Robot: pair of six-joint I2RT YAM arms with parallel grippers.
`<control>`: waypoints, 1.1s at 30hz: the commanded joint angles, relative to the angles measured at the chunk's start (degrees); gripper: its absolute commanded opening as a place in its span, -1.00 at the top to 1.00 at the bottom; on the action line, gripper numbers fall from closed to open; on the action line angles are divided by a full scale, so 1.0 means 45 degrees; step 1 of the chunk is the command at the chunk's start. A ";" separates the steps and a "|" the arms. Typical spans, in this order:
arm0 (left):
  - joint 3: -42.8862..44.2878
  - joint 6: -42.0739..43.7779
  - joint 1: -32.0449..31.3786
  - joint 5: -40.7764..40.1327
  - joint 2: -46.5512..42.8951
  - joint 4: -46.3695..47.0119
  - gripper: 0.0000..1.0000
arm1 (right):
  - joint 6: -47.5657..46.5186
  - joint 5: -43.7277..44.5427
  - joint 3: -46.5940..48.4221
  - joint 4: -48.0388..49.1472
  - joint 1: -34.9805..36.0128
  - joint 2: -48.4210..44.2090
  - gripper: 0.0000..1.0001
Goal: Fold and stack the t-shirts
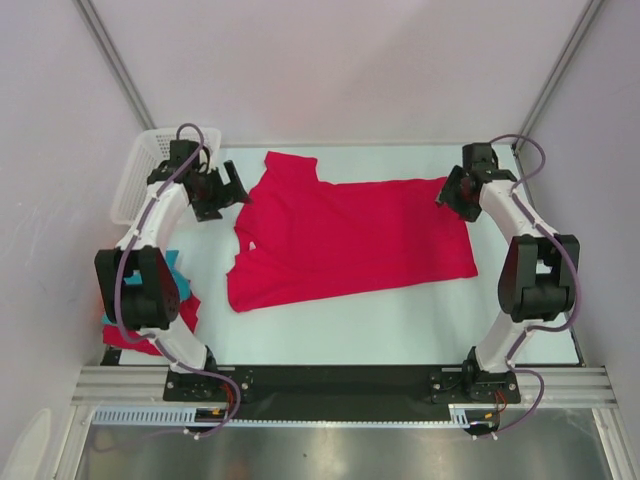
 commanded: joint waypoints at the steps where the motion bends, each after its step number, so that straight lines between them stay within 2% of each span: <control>1: 0.0955 -0.0887 0.0302 0.1318 0.1210 0.1360 -0.99 | 0.0508 -0.3876 -0.0148 0.2920 -0.1087 0.0156 -0.30; 4: 0.1773 -0.1184 0.0263 0.1169 0.2848 0.1519 -0.99 | 0.0275 -0.3781 0.0808 0.2570 -0.1107 0.1171 -0.29; 7: 0.2420 -0.1067 0.0263 0.0680 0.3593 0.1402 -0.99 | 0.0001 -0.3351 0.1376 0.2452 -0.1282 0.1817 -0.31; 14: 0.3982 -0.1281 0.0263 0.0894 0.5254 0.1422 -0.99 | 0.0137 -0.3155 0.2216 0.2823 -0.1849 0.3204 -0.32; 18: 0.5541 -0.1047 0.0302 0.0834 0.6036 0.1422 -0.99 | 0.0020 -0.2725 0.2879 0.2823 -0.1947 0.3811 -0.32; 27: 0.8922 -0.1534 0.0302 0.2376 0.8340 0.2337 -0.99 | 0.0020 -0.1850 0.4970 0.2354 -0.2162 0.5062 -0.32; 33: 0.9569 -0.2471 0.0243 0.3666 0.9588 0.3979 -0.99 | -0.0019 -0.1514 0.5946 0.2296 -0.2279 0.5667 -0.32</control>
